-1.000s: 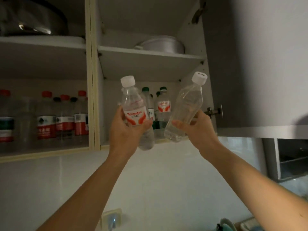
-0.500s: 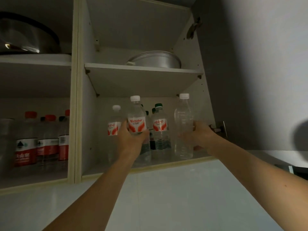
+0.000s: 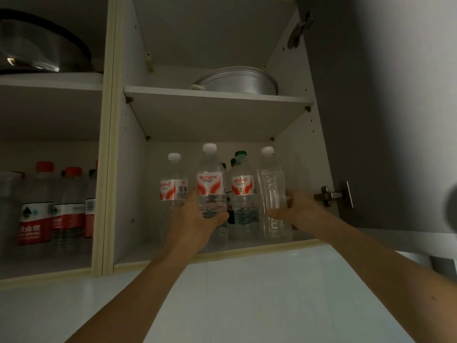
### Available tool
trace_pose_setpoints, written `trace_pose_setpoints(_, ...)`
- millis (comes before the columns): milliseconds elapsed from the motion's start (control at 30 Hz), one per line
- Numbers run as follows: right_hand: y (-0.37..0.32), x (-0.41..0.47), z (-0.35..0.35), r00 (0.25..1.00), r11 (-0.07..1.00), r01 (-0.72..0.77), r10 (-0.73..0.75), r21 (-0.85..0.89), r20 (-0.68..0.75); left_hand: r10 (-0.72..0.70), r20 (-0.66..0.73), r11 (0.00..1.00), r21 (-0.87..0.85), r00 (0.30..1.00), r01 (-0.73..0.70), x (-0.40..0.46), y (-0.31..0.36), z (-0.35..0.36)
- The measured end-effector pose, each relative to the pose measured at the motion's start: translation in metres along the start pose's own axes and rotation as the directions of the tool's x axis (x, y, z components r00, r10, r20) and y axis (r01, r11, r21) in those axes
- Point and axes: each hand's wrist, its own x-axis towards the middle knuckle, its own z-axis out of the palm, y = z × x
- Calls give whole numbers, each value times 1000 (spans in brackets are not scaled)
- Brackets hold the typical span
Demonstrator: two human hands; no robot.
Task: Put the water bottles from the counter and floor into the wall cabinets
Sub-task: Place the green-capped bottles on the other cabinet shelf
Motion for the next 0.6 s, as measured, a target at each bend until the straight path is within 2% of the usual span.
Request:
trace_pose_setpoints(133, 7, -2, -1, 999, 998, -23, 26, -55, 48, 15, 40, 999, 29, 999, -16, 6, 3, 10)
trace_pose_setpoints(267, 11, 3, 1, 997, 998, -47, 49, -30, 67, 5, 71, 1000, 15, 997, -6, 14, 6, 30)
trace_pose_setpoints(433, 23, 14, 7, 999, 999, -32, 33, -34, 31, 8, 25, 996, 87, 1000, -10, 26, 2, 53)
trace_pose_setpoints(600, 35, 26, 14, 999, 998, -30, 27, -52, -40, -23, 58, 998, 53, 998, 20, 39, 0, 73)
